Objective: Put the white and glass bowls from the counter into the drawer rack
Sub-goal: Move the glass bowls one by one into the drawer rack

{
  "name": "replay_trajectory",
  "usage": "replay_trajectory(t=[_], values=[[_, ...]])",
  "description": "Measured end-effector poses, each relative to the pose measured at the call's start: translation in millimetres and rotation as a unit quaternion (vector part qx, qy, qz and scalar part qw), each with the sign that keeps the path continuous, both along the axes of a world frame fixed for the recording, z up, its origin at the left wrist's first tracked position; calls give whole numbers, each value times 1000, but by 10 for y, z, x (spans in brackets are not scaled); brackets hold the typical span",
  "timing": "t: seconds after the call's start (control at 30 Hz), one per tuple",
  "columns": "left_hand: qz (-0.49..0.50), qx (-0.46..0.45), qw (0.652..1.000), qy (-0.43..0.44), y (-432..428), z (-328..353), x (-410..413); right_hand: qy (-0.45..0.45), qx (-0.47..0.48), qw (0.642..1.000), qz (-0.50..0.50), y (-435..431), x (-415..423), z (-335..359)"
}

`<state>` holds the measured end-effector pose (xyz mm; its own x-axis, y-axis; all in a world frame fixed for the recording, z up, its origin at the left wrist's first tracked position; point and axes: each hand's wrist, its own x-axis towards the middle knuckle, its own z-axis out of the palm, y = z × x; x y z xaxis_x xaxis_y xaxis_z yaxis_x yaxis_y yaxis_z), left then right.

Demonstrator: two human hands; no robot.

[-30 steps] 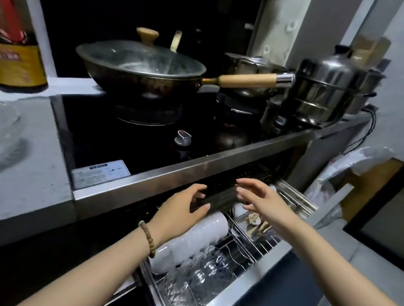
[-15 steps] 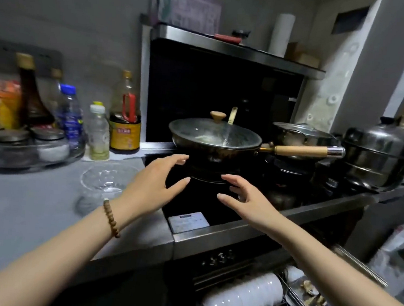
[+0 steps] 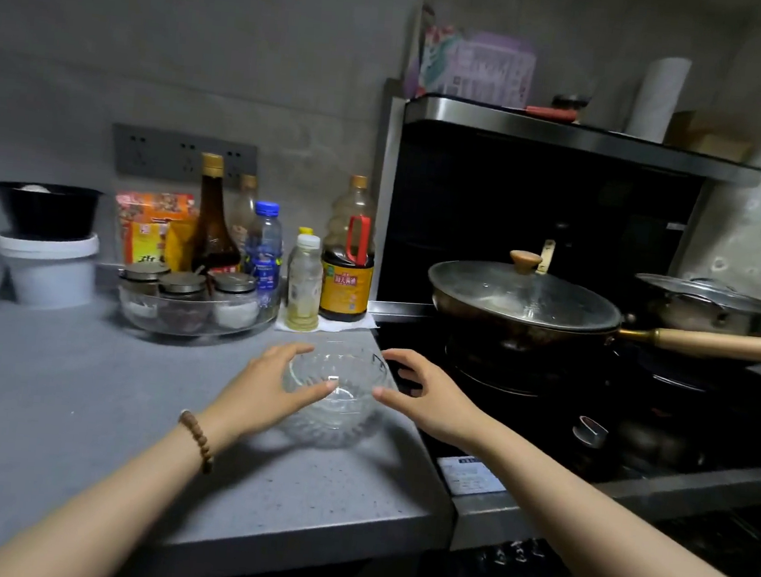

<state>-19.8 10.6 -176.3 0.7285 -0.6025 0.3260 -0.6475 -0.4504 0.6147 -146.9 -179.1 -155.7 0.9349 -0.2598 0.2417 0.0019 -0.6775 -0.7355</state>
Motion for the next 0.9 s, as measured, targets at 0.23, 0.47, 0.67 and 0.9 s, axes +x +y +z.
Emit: replay_trajectory(t=[0.23,0.47,0.67,0.9], values=[[-57,-22,997,51,-19,-188,83,32,11,999,16,3,172,-146],[-52,-73,995,51,-57,-250,113,-14,13,1000,0,-11,173,-229],[-56,-176,982,50,-89,-123,30,-93,38,995,8,45,112,-26],[-90,-277,954,69,-394,270,-375,-144,51,988,2,-134,-314,257]])
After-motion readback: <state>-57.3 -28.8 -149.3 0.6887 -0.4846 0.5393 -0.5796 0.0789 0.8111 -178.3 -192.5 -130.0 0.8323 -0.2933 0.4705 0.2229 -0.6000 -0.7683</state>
